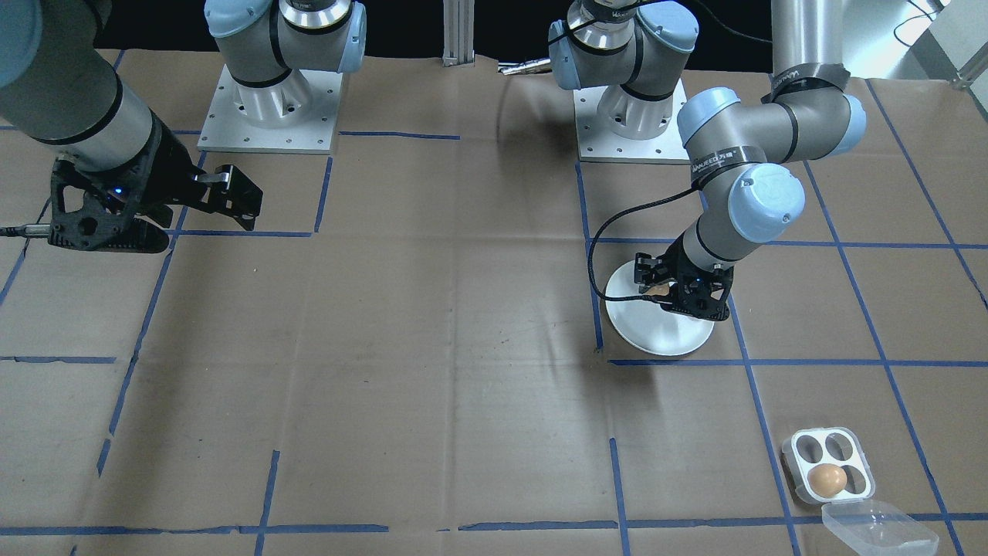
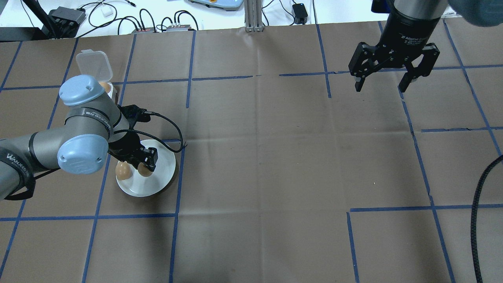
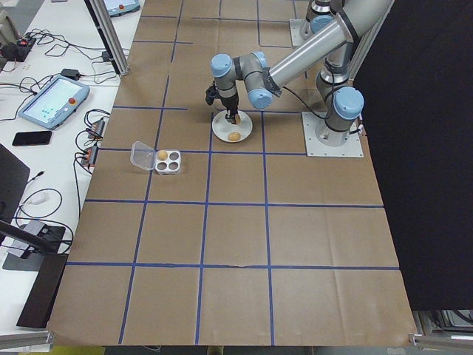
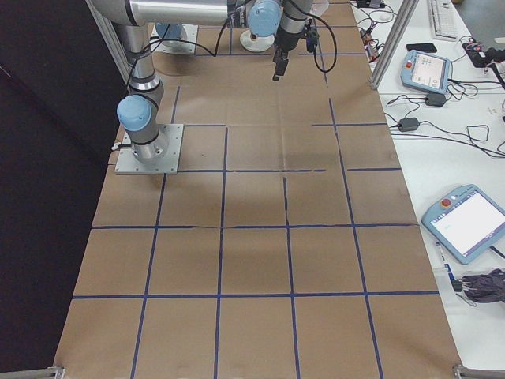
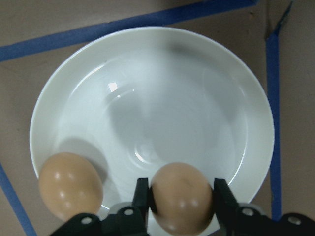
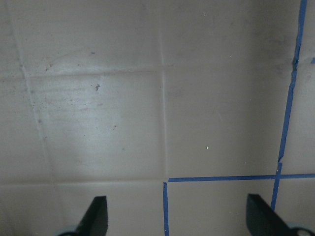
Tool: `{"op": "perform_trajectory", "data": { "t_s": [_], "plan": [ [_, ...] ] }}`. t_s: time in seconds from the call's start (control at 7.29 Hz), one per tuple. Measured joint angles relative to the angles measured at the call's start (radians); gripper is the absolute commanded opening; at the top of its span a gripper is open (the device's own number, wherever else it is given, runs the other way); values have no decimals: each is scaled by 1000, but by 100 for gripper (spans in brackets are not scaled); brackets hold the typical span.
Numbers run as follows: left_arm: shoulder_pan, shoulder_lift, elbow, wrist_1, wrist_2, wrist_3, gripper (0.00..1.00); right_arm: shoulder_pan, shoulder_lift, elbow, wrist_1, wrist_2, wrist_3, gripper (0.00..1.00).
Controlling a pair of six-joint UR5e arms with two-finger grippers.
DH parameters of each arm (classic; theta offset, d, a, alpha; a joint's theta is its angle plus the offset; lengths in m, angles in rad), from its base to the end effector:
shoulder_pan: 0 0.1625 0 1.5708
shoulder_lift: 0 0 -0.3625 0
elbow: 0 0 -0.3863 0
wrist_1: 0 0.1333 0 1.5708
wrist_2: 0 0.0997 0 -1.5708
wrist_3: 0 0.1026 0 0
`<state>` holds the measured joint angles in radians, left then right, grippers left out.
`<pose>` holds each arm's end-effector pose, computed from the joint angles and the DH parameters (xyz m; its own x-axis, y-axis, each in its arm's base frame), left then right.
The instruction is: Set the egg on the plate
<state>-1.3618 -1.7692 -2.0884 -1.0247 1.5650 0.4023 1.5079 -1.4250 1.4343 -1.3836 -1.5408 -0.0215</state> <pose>-0.0389 -0.4619 0.1463 -0.9800 0.1857 0.0715 0.1948 0.9688 0.1534 0.1036 -0.5243 0.3975 -0.9983 0.0476 -0.0336 0.0402 0.9801 0.1946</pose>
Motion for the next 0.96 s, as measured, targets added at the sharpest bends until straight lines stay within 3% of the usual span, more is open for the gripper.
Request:
{"op": "perform_trajectory", "data": {
  "t_s": [0.41,0.96],
  "plan": [
    [2,26,13,22,4,-16,100,0,0,0,0,0,0,100],
    [16,114,116,-3,-1,-214,100,0,0,0,0,1,0,100]
  ]
}}
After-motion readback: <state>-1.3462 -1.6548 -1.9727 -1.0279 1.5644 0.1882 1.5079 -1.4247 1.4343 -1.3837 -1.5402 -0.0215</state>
